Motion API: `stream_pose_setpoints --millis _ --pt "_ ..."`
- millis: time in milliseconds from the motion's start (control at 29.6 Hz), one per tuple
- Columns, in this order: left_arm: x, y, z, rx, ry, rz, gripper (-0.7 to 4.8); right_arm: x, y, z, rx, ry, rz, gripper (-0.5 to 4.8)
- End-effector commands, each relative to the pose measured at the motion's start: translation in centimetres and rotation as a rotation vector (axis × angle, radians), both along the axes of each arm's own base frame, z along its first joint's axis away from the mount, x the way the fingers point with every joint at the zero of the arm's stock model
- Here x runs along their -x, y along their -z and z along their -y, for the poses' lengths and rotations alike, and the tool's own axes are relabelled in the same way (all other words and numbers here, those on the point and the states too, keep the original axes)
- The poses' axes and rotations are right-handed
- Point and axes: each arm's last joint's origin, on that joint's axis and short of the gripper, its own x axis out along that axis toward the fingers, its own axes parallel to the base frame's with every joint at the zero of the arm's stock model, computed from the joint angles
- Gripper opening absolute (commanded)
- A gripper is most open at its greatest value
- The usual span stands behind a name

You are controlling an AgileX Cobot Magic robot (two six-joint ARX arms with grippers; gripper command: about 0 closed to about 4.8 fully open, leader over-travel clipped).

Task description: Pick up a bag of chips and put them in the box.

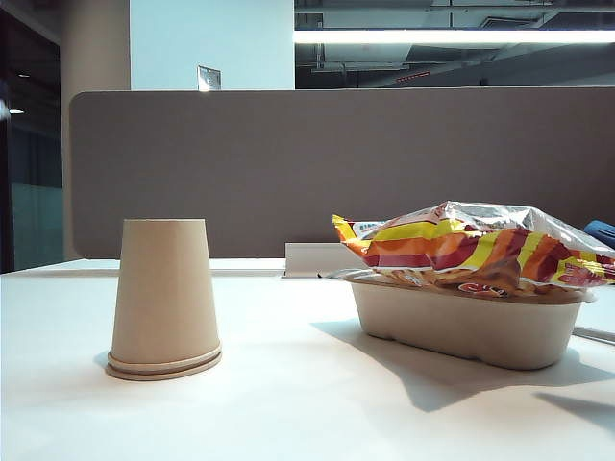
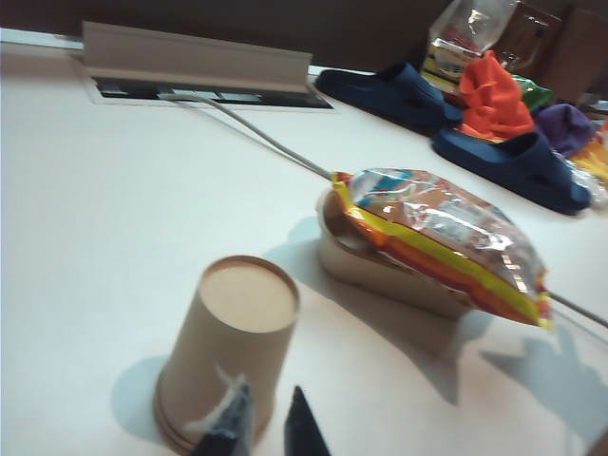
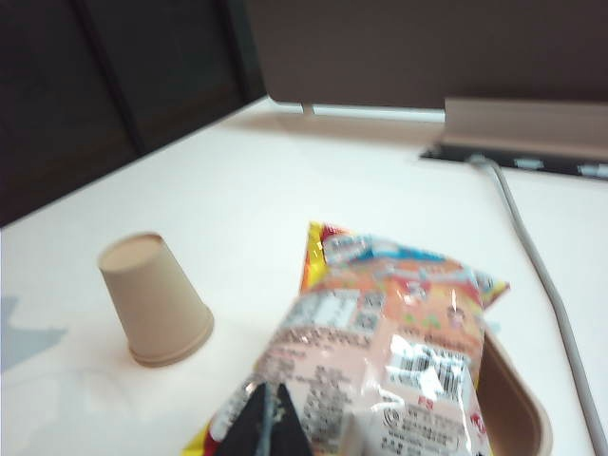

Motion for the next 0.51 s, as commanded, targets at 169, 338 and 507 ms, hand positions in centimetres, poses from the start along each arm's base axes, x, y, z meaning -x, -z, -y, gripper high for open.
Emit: stream_pose_setpoints --millis 169,338,507 --pt "-0.6 0.8 0.4 -0.002 -0.004 0.089 0.51 -0.4 1.0 -0.2 0.004 0.005 -0.005 -0.01" --pt "-0.9 2.0 0.6 -0.041 -0.001 0.09 0.51 -0.6 1.8 -0.3 0.02 0.008 -0.021 -0.01" --pt "-1.1 3.0 0.8 -0.056 -0.004 0.074 0.51 -0.8 2.5 -0.4 0.032 0.011 -0.037 -0.01"
